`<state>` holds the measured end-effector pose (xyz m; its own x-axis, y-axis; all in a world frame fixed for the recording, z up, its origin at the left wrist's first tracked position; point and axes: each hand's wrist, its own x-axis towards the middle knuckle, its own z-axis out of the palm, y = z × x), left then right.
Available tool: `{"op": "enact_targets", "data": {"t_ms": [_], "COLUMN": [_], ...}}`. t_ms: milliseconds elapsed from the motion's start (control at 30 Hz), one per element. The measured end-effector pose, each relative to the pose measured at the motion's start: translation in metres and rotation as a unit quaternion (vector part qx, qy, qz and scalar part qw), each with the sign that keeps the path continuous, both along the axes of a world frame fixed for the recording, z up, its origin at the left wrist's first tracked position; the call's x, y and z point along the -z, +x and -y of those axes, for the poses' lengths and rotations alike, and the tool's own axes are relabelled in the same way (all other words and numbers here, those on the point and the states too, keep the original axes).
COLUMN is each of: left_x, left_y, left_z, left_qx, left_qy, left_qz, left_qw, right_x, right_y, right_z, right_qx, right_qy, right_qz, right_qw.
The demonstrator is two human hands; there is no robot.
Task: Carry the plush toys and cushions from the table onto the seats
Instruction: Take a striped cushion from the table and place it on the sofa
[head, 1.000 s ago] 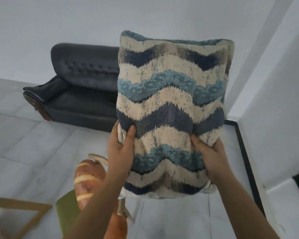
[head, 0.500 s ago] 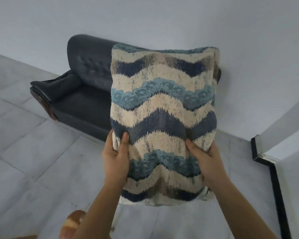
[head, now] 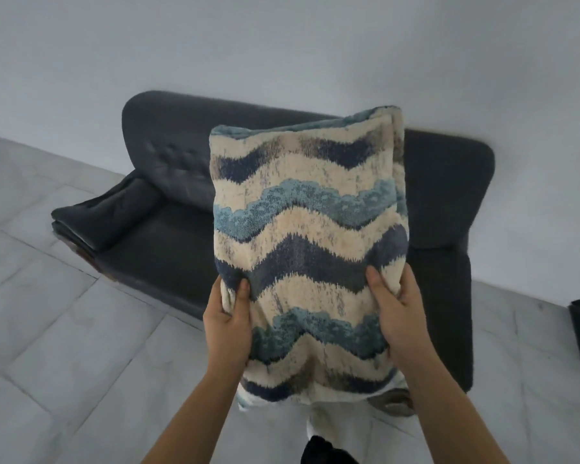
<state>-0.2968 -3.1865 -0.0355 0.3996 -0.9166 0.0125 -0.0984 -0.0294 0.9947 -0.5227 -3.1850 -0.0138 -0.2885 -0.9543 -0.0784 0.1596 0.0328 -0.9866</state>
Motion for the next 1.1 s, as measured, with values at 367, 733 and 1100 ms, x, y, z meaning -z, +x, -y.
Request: {"op": "enact_targets", "data": {"t_ms": [367,733,1100], "left_x": [-0.016,0.028,0.227], "left_y": [0.101,0.119,0.051], "left_z": [0.249,0.509,0.617], "left_qx": [0.036,0.421,0.513], "left_qy": [-0.129,-0.17,0.028], "left_qz": [0.358,0.702,0.606], "left_qw": [0.924,0.549,0.608], "right_x": [0.004,0.08,0.264], "right_y": [0.083,0.139,0.08], "right_z": [0.245,0.382,0.476], "right_qx": [-0.108,-0.065,-0.066], "right_qy": [-0.019,0.086,0.146], "right_qz": [-0.184,-0.412,-0.535], "right_qw": [0.977,0.905,0.83]}}
